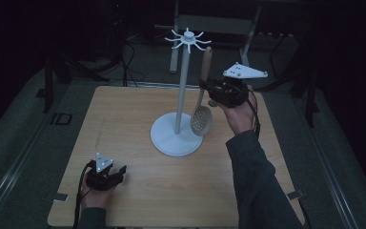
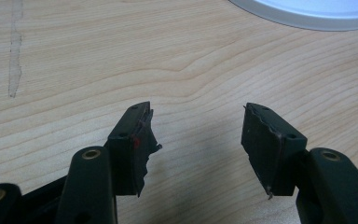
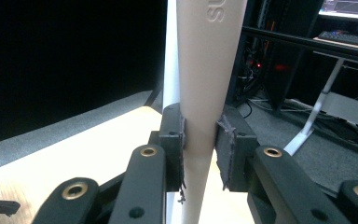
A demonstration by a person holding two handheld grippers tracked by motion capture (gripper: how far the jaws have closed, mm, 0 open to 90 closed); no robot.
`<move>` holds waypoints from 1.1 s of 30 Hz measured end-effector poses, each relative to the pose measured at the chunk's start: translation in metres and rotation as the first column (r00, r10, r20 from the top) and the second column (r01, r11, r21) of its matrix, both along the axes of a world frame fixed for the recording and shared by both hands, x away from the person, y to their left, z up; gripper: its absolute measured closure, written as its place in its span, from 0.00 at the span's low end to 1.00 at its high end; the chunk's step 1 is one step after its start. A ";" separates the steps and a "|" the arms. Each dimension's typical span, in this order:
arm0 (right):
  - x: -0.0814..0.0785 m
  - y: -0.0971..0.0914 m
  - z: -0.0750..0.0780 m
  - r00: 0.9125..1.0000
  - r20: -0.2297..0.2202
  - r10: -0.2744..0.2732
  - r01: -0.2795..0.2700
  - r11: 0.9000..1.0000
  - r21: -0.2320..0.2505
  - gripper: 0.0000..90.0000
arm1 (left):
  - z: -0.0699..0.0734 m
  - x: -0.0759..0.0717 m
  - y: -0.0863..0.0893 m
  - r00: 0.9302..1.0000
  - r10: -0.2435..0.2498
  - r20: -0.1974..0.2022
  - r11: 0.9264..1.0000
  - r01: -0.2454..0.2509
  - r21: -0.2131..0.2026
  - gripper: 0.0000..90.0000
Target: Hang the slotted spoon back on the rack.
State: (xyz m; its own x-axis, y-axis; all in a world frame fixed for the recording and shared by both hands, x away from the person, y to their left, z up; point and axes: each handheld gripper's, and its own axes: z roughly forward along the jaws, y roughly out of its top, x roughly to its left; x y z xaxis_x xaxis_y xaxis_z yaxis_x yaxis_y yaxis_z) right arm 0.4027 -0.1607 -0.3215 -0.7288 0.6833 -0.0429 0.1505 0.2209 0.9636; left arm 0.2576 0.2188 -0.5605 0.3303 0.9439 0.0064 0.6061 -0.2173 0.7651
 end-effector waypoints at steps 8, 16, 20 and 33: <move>0.004 0.005 0.000 1.000 -0.012 0.007 -0.007 1.000 -0.002 0.82 | 0.000 0.000 0.000 1.000 0.004 0.001 1.000 -0.004 -0.002 0.48; 0.005 0.007 0.001 1.000 -0.015 0.010 -0.010 1.000 0.003 0.82 | 0.000 -0.001 0.001 1.000 0.003 0.001 1.000 -0.003 -0.003 0.48; 0.006 0.007 0.001 1.000 -0.019 0.010 -0.010 1.000 0.007 0.82 | 0.000 -0.001 0.001 1.000 0.004 0.001 1.000 -0.004 -0.002 0.48; 0.008 0.009 0.003 1.000 -0.018 0.013 -0.013 1.000 0.008 0.82 | 0.000 -0.001 0.001 1.000 0.004 0.000 1.000 -0.004 -0.002 0.48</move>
State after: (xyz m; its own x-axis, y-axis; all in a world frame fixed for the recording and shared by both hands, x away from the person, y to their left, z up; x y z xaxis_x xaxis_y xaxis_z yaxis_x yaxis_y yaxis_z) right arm 0.4109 -0.1513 -0.3188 -0.7383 0.6740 -0.0242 0.1654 0.2158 0.9623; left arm 0.2570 0.2195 -0.5601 0.3269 0.9451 0.0042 0.6068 -0.2133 0.7657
